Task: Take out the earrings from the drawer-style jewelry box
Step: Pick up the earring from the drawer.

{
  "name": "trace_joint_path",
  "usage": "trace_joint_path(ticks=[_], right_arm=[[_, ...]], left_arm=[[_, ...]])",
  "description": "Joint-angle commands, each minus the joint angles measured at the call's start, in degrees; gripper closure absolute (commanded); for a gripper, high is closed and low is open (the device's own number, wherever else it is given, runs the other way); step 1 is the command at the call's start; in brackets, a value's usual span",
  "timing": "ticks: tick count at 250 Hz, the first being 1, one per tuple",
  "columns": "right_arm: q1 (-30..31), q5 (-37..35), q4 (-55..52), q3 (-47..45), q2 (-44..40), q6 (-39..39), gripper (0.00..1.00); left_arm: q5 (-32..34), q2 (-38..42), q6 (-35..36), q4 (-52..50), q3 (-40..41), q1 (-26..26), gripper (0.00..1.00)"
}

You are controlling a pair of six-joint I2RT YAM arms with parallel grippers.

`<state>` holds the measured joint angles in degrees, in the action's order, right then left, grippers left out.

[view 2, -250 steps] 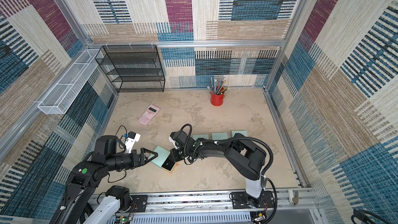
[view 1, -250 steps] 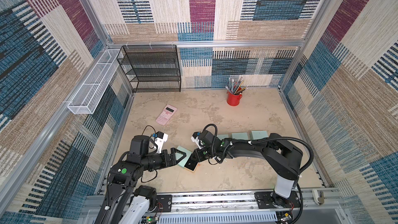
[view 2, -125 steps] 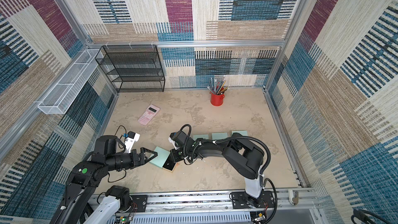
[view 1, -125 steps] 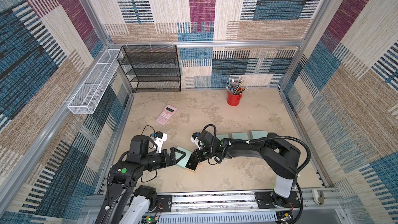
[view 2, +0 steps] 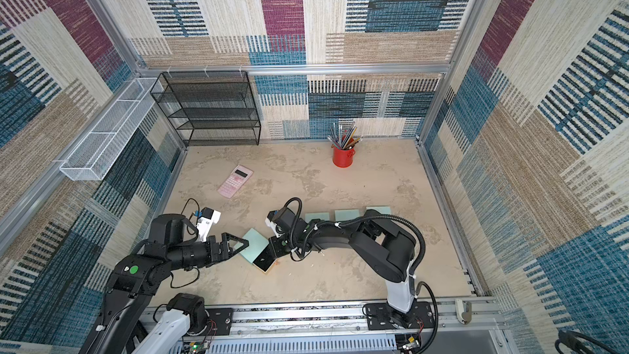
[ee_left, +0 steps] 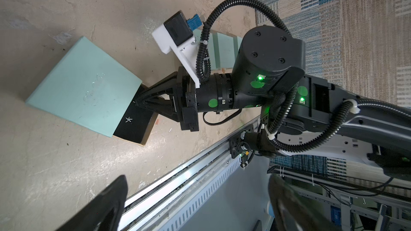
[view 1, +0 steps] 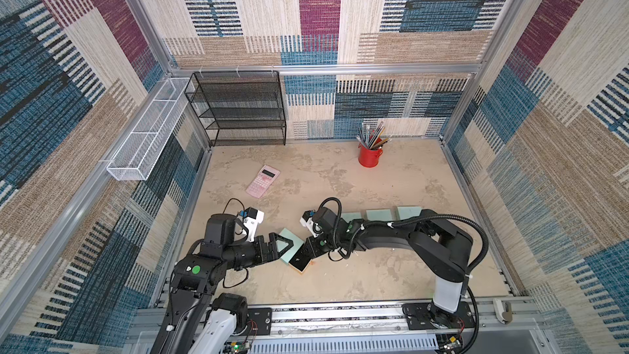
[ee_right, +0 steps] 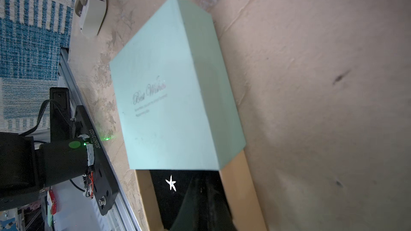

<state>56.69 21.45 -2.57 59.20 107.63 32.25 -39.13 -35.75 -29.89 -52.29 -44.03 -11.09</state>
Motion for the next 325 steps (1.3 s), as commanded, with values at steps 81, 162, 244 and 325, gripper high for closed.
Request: trace_joint_path(ticks=[81, 162, 244, 325], right_arm=[[0.15, 2.67, 3.37, -0.49, -0.98, 0.17, 0.95], [0.07, 4.17, 5.18, -0.8, -1.04, 0.88, 0.99], [0.07, 5.09, 7.52, -1.55, -1.03, 1.64, 1.0], [-0.36, 5.67, 8.86, -1.78, -0.7, 2.34, 0.99]], left_arm=[[-0.21, -0.11, 1.0, -0.44, 0.34, 0.71, 0.01], [-0.46, -0.29, 0.97, -0.49, 0.44, 1.33, 0.02], [-0.9, -0.6, 1.04, -0.51, 0.52, 1.73, 0.02], [-1.06, -0.83, 1.14, -0.47, 0.61, 1.95, 0.01]])
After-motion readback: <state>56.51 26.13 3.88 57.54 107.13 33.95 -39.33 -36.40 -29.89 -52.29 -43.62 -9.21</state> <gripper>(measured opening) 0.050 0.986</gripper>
